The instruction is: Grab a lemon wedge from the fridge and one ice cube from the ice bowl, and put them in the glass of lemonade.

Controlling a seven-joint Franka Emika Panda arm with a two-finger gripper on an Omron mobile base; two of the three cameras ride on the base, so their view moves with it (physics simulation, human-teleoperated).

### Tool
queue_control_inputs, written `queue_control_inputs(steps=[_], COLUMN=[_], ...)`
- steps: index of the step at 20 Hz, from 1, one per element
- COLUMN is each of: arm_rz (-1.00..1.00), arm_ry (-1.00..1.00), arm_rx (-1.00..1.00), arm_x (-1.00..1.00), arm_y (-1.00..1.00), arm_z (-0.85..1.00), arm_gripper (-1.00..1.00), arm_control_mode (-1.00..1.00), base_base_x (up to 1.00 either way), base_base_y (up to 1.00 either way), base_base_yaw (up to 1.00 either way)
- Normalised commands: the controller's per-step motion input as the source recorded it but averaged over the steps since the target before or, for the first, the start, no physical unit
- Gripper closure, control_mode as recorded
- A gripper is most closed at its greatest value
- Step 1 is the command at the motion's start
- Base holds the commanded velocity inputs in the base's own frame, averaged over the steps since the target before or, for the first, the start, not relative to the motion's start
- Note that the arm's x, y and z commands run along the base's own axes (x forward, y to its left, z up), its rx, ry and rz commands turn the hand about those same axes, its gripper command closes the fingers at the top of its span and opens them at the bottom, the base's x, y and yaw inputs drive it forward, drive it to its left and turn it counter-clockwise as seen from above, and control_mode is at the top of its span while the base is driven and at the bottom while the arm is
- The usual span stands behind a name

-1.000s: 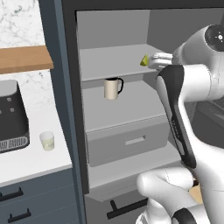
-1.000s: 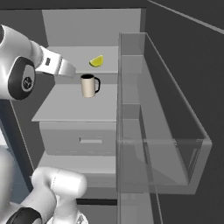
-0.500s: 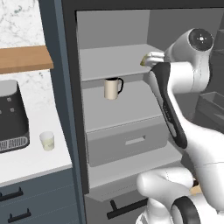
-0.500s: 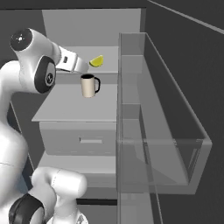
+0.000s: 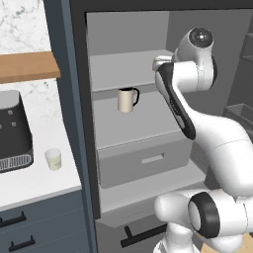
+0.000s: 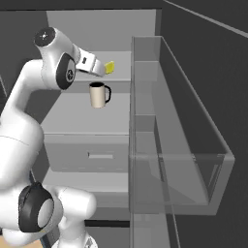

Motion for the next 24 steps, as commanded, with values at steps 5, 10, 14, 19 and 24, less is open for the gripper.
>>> queue_control_inputs(steps=[5, 10, 14, 19, 24], arm_rz=[-0.02, 0.00, 0.00, 0.00, 0.00], arm_ry=[0.05, 0.00, 0.00, 0.00, 0.00], arm_rx=[0.00, 0.00, 0.00, 0.00, 0.00], arm_x=[0.62, 0.53, 0.42, 0.39, 0.51], arm_y=[-0.03, -0.08, -0.06, 0.00, 0.00], arm_z=[-0.04, -0.06, -0.28, -0.29, -0.06], arm_gripper=[-1.00, -1.00, -1.00, -1.00, -1.00], arm_control_mode=[-1.00, -1.00, -1.00, -1.00, -1.00], base_base_x=[0.00, 0.00, 0.00, 0.00, 0.00], base_base_y=[0.00, 0.00, 0.00, 0.00, 0.00], base_base_yaw=[0.00, 0.00, 0.00, 0.00, 0.00])
